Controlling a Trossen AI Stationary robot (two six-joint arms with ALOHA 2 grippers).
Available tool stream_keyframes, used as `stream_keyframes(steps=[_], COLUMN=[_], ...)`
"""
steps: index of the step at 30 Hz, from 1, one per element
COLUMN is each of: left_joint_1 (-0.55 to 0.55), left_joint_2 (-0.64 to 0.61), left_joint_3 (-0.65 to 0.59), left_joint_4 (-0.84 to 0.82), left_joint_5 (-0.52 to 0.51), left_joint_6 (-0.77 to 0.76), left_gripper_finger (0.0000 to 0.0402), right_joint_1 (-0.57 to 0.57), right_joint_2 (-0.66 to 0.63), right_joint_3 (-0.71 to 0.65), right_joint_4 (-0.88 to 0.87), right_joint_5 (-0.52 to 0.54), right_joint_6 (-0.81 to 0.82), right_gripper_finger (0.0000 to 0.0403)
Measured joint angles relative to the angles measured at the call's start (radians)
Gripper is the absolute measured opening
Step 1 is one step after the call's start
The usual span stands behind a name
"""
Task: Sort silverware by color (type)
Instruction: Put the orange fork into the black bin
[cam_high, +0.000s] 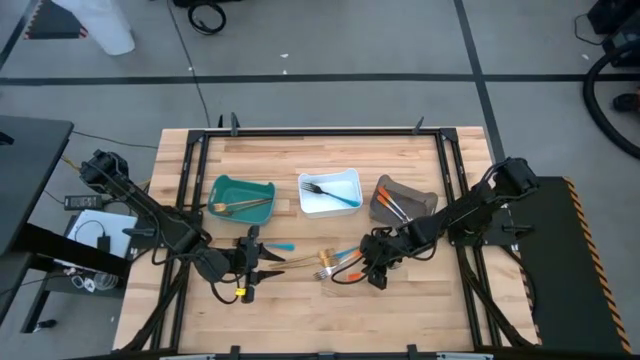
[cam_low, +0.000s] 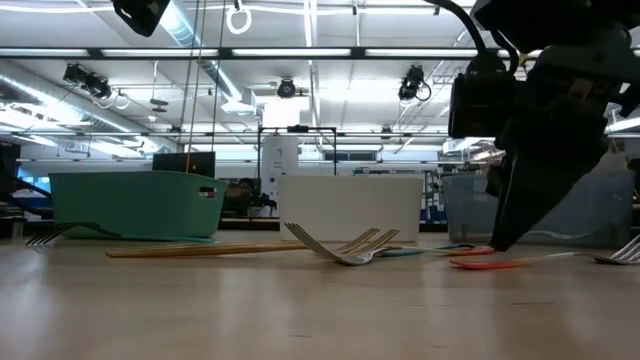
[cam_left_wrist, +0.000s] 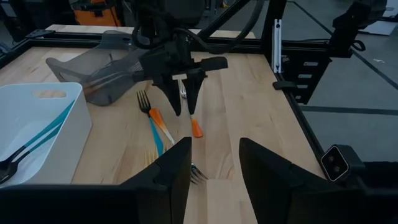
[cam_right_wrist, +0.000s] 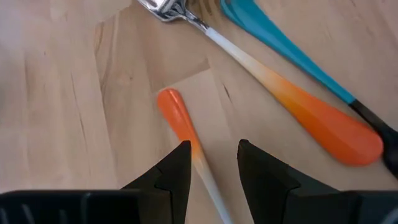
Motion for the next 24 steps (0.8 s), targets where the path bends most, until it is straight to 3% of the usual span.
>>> stream_keyframes(steps=[24], left_joint_1=[0.0], left_joint_2=[0.0], left_joint_3=[0.0], left_joint_4=[0.0], left_joint_5=[0.0], left_joint_6=[0.0], left_gripper_finger=[0.0144], right_joint_1=[-0.007], right_joint_2=[-0.009], right_joint_3=[0.0], right_joint_4=[0.059], right_joint_5=[0.011], right_joint_6=[0.001], right_gripper_finger=[0.0138])
